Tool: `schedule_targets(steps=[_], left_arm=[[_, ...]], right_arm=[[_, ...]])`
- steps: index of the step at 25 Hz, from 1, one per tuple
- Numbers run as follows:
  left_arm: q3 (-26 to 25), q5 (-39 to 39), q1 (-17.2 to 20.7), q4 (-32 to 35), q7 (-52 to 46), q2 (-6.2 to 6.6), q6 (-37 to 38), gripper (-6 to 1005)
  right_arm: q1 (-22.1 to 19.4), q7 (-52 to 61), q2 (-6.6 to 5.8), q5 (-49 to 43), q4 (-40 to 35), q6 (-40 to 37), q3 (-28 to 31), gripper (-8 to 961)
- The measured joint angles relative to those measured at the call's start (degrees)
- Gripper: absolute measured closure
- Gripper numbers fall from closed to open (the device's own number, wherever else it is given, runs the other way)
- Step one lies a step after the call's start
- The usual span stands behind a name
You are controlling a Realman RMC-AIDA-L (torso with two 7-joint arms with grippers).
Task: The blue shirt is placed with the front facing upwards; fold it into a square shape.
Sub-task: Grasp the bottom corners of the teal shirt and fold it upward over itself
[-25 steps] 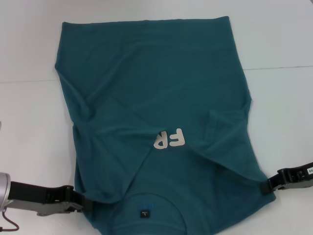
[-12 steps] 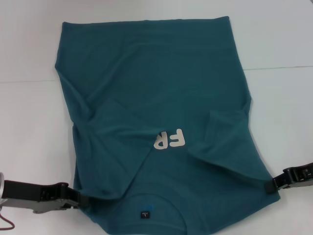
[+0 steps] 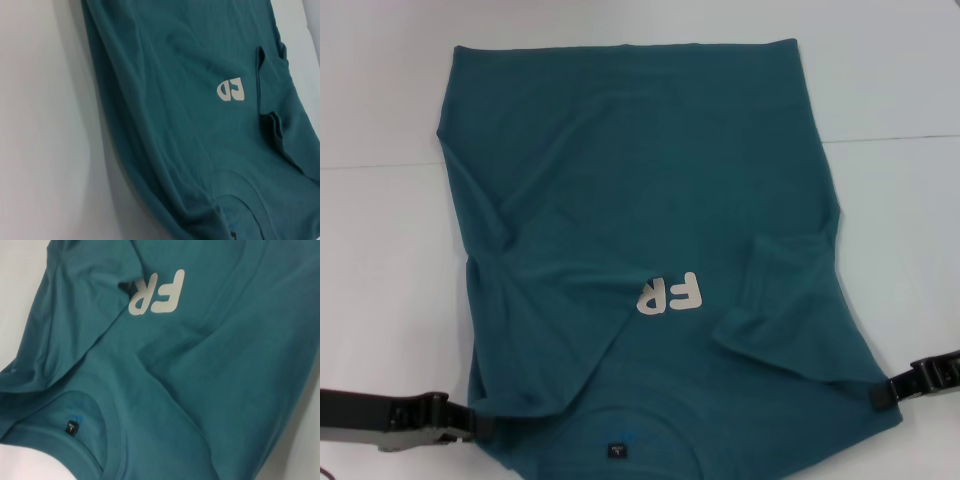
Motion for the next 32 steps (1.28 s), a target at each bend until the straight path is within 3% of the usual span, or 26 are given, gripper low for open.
schedule_targets(steps=[17,32], left_arm=[[-0.76,-2.27,3.13,0.5,8.99,-0.49,2.12,918],[-0.91,-3.0,3.75,0.28,10.23,-0.51,3.57,918]], right_arm=[[-1.63,-6.05,1.08,0.08,-0.33,-3.23,0.26,897],[-4.29,-8.07,1.95,1.19,-3.02,-7.58,0.42,896]])
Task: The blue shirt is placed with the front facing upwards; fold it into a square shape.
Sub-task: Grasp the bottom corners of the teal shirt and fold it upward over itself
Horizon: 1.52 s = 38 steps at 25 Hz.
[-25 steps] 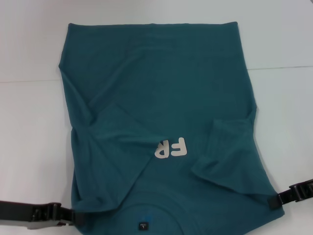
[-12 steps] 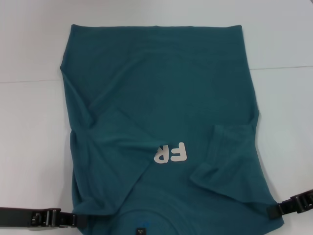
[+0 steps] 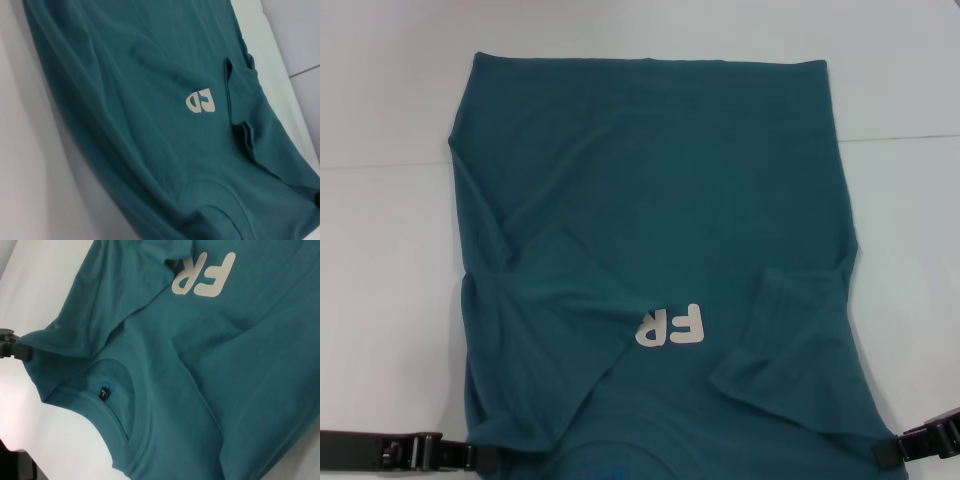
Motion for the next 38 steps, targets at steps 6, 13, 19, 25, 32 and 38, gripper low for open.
schedule_targets(steps=[6,13,19,25,32,38], left_arm=[[-1.42,-0.18,0.89,-0.08,1.43,0.07,1.98,918],[-3.46,-1.27,2.86,-0.09,4.21,0.41,4.41,917],[-3.93,-1.33,4.31,0.1,6.56,0.41,6.37,917],[-6.44,-1.4,5.11,0.27,8.69,0.6,8.02,917],[-5.79,-0.64,3.89,0.88,7.72,0.97,6.36,916],[-6.23,-0.61,3.2,4.25,4.05,3.28,3.4,913]], right_arm=[[0.01,-0.15,0.01,-0.13,-0.04,0.92,-0.03,896],[0.61,-0.17,0.04,-0.33,0.28,1.37,-0.63,896],[0.54,-0.15,0.21,-0.35,0.28,0.43,-0.71,897],[0.19,-0.18,0.64,-0.35,0.23,-0.28,-0.79,897],[0.33,-0.19,0.92,-0.3,0.12,0.18,-0.8,897],[0.25,-0.19,0.96,-0.32,0.42,1.16,-0.8,897]])
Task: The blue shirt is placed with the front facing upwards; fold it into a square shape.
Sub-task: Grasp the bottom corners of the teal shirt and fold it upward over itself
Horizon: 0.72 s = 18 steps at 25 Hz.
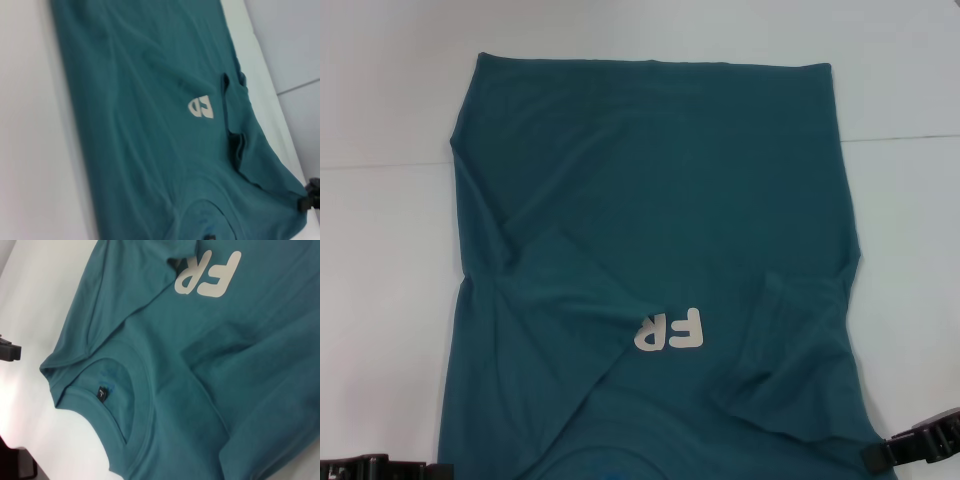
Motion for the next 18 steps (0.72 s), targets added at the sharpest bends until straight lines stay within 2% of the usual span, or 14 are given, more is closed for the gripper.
schedule_targets(steps=[4,10,18], left_arm=[[0.63,0.0,-0.79,2.84,-1.39,1.25,-0.05,909],[0.88,1.43,-1.59,3.41,-4.58,1.81,-0.61,877],[0.82,1.48,-1.61,2.95,-7.66,2.88,-0.55,559]], right_arm=[[0.02,-0.03,0.0,-0.02,0.03,0.27,0.0,897],[0.32,-0.49,-0.04,-0.03,0.21,0.56,0.0,897],[0.59,-0.8,-0.61,-0.03,2.27,1.71,0.0,897]])
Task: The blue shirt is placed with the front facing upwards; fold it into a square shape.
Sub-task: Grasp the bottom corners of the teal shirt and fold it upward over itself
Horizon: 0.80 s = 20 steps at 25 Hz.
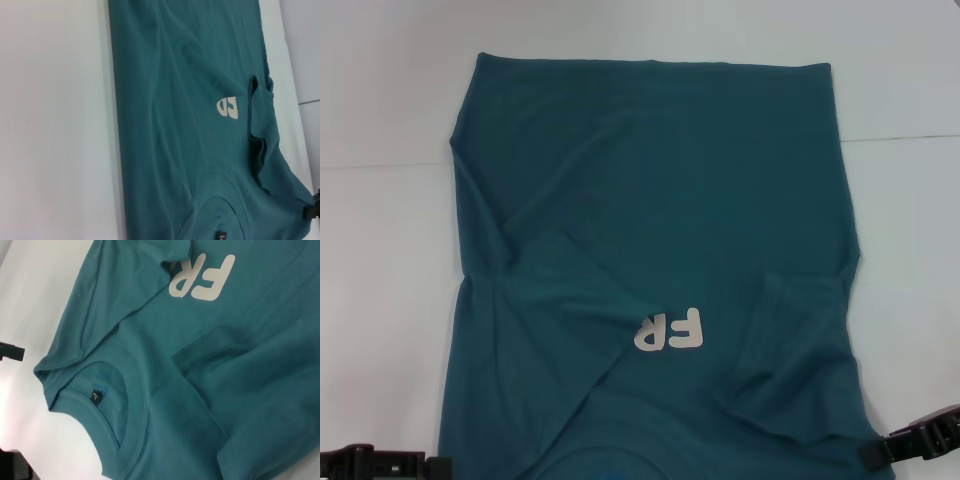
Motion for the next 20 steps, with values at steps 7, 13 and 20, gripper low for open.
schedule_targets(steps=[7,13,20], left_arm=[[0.28,1.92,-0.21,-1.22,-1.98,0.22,-0.35,359],[0.44,3.51,-0.59,-1.39,-2.43,0.17,-0.09,235],[0.48,4.33,-1.06,-1.4,-3.09,-0.17,-0.03,146]], right_arm=[[0.08,-0.21,-0.08,0.05,0.18,0.11,0.0,898],[0.23,-0.25,-0.08,0.15,0.18,0.18,0.16,898],[0.36,-0.26,-0.11,0.02,0.17,0.23,0.18,898]])
